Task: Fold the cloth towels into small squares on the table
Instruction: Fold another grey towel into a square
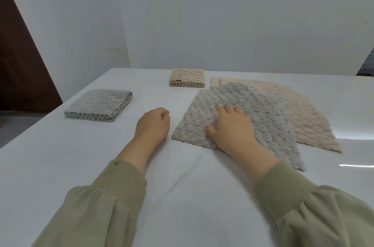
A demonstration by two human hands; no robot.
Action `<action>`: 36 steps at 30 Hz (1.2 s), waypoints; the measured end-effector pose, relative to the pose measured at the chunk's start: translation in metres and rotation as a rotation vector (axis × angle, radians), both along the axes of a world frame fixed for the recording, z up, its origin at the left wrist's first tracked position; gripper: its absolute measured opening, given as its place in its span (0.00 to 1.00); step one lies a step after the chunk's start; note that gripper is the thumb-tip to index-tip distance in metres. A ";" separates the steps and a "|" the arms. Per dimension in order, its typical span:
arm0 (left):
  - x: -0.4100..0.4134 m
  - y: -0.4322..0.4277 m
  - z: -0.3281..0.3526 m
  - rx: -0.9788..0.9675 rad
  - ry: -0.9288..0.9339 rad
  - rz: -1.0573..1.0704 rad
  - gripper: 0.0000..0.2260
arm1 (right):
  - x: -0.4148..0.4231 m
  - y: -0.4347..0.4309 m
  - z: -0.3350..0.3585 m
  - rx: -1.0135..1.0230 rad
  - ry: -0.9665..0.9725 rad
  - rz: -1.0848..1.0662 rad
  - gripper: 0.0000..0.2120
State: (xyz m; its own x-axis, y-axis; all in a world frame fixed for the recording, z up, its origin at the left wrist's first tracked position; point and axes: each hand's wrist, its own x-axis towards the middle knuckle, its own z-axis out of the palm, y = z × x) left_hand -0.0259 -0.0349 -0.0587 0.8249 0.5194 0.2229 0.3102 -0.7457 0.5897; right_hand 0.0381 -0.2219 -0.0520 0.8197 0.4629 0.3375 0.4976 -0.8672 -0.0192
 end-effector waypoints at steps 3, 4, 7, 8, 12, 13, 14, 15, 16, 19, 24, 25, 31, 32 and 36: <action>0.001 -0.004 -0.002 -0.028 -0.041 -0.008 0.13 | 0.011 -0.009 -0.002 -0.090 0.083 -0.101 0.21; 0.002 -0.005 -0.003 -0.047 -0.061 -0.014 0.13 | 0.014 -0.010 -0.002 -0.077 0.076 -0.084 0.16; 0.001 -0.006 -0.001 -0.126 -0.177 -0.024 0.12 | 0.016 -0.007 0.000 0.082 -0.003 0.075 0.03; 0.002 -0.003 0.001 -0.159 -0.228 -0.019 0.12 | 0.014 -0.005 0.001 0.184 -0.038 0.208 0.04; -0.002 0.015 0.017 -0.399 -0.383 0.023 0.10 | -0.026 0.010 0.013 0.449 -0.146 0.621 0.12; -0.005 0.020 0.019 -0.427 -0.372 0.031 0.10 | -0.033 0.014 0.014 0.449 -0.123 0.623 0.16; -0.007 0.024 0.019 -0.412 -0.336 0.034 0.10 | -0.035 0.016 0.014 0.417 -0.101 0.567 0.19; -0.010 0.027 0.019 -0.371 -0.291 0.031 0.10 | -0.033 0.016 0.011 0.338 -0.094 0.480 0.21; -0.011 0.027 0.017 -0.320 -0.252 0.024 0.10 | -0.027 0.014 0.009 0.235 -0.081 0.377 0.22; -0.011 0.023 0.016 -0.156 -0.162 -0.019 0.10 | -0.007 0.002 0.000 0.078 0.041 0.185 0.21; -0.008 0.009 0.009 -0.010 0.080 -0.228 0.14 | 0.002 -0.001 -0.005 0.047 0.176 0.198 0.21; -0.008 0.008 0.008 0.022 0.110 -0.246 0.14 | 0.001 0.000 -0.004 0.042 0.174 0.211 0.20; -0.007 0.001 0.010 0.291 0.185 -0.097 0.02 | -0.001 0.002 -0.001 0.095 0.116 0.262 0.13; -0.009 0.001 0.011 0.302 0.161 -0.015 0.02 | -0.001 0.003 -0.002 0.091 0.102 0.252 0.13; -0.013 0.012 0.011 0.273 -0.007 0.180 0.09 | 0.003 0.002 -0.008 0.090 0.120 0.238 0.18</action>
